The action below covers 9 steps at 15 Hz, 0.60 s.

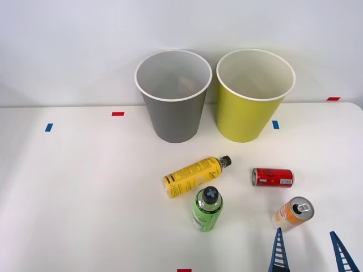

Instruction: Put cans in the gray bin, plastic bottles in the light green bin

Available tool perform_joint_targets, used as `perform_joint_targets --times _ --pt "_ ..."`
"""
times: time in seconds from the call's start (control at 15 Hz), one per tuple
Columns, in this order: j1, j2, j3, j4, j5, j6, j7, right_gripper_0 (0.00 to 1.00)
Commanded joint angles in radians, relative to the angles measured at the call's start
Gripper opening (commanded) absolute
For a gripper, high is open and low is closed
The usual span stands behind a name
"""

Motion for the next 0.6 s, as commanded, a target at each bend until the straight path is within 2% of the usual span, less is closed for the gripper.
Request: perform_joint_targets --times 0.07,0.6 --pt "-0.042 0.017 -0.023 0.001 0.009 0.047 0.005 1.0" --pt "-0.165 0.026 -0.057 0.025 0.003 0.156 -0.001 1.0"
